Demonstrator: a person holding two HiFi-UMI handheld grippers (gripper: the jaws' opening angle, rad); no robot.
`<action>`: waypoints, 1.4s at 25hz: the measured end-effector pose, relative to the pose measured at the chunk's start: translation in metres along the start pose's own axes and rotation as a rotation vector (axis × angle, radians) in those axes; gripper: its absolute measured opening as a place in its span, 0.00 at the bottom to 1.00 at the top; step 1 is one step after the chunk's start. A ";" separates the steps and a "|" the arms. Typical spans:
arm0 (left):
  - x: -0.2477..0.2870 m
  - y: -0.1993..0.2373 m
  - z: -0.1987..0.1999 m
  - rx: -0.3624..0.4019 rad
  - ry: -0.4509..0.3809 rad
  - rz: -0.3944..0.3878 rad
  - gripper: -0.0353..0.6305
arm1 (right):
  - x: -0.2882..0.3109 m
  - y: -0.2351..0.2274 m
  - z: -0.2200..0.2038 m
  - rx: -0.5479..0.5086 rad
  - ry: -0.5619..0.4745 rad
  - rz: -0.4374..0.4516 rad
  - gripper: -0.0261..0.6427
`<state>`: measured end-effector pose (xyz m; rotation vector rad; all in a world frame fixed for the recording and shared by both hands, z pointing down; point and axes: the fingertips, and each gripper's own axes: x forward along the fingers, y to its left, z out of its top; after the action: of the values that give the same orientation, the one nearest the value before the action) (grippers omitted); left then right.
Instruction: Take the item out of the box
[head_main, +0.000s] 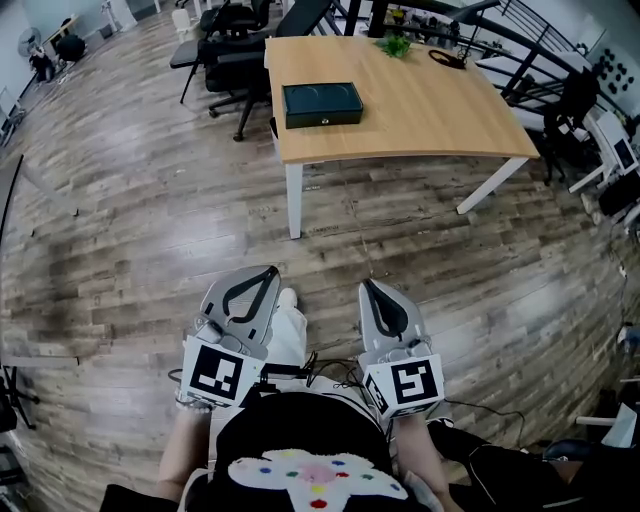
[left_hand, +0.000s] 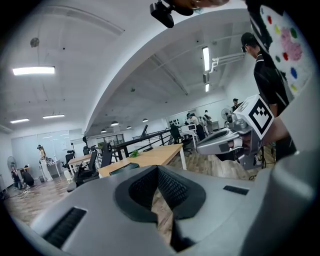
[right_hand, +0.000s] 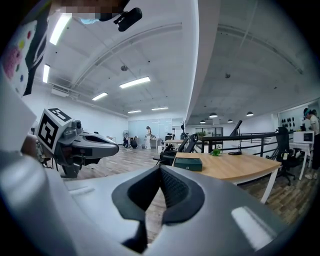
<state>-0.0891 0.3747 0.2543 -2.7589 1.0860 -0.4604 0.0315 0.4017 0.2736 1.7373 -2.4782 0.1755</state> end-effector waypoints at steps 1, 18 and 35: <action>0.006 0.005 0.000 0.000 -0.002 -0.001 0.06 | 0.007 -0.003 0.001 -0.004 0.002 0.000 0.05; 0.144 0.126 -0.002 -0.009 -0.006 -0.068 0.06 | 0.170 -0.068 0.025 -0.029 0.050 -0.025 0.05; 0.259 0.241 -0.007 -0.022 -0.012 -0.111 0.06 | 0.318 -0.117 0.053 -0.069 0.064 -0.044 0.05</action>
<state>-0.0669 0.0214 0.2627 -2.8481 0.9450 -0.4472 0.0323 0.0589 0.2750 1.7293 -2.3699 0.1386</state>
